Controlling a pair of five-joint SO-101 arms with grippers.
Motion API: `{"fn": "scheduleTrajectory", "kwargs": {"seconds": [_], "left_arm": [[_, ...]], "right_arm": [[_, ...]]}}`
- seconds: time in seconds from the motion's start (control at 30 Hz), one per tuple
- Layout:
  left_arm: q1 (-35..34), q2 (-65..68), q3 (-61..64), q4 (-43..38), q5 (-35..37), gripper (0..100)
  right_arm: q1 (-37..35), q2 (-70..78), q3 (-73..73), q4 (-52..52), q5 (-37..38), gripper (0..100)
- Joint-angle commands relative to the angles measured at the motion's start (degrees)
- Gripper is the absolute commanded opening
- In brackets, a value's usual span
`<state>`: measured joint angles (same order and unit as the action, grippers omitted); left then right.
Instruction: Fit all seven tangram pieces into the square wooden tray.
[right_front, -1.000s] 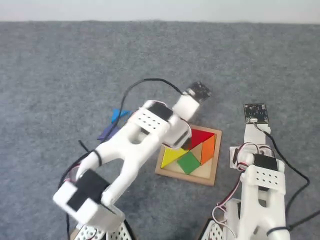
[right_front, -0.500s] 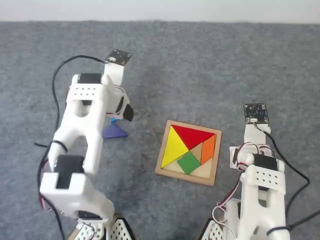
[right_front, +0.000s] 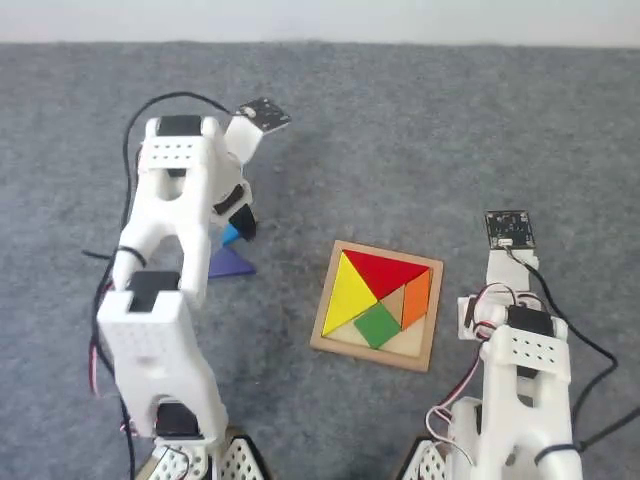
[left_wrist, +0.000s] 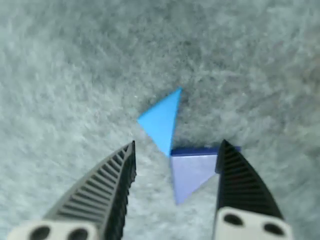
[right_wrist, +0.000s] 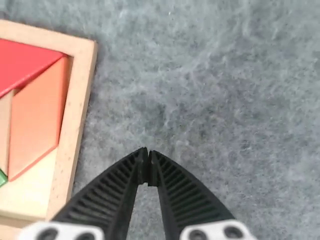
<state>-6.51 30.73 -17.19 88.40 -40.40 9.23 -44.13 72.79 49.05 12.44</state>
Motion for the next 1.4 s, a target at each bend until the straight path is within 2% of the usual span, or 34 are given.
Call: {"fn": "scheduleTrajectory", "kwargs": {"seconds": [0.0, 0.13, 0.27, 0.7, 0.83, 1.13, 1.37], "left_arm": [[-0.2, 4.7, -13.0, 4.9, -1.8, 25], [-0.4, 12.4, -22.5, 8.2, -1.9, 25], [-1.3, 18.1, -26.9, 9.1, -1.9, 25], [-1.8, 21.9, -25.8, 9.1, -2.5, 24], [-1.8, 23.5, -25.5, 9.1, -2.5, 19], [-1.8, 24.0, -25.4, 9.1, -2.3, 18], [-1.7, 23.9, -25.5, 9.7, -2.2, 10]], "right_arm": [[-0.5, 0.1, -1.7, 0.1, -0.2, 1.0], [-0.5, 0.1, -1.7, 0.1, -0.2, 1.0], [-0.5, 0.0, -1.7, 0.1, -0.2, 1.0], [-0.5, 0.0, -1.7, 0.1, -0.2, 1.0], [-0.5, 0.0, -1.7, 0.1, -0.2, 1.0], [-0.5, 0.0, -1.7, 0.1, -0.2, 1.0], [-0.5, 0.0, -1.7, 0.1, -0.2, 1.0]]}}
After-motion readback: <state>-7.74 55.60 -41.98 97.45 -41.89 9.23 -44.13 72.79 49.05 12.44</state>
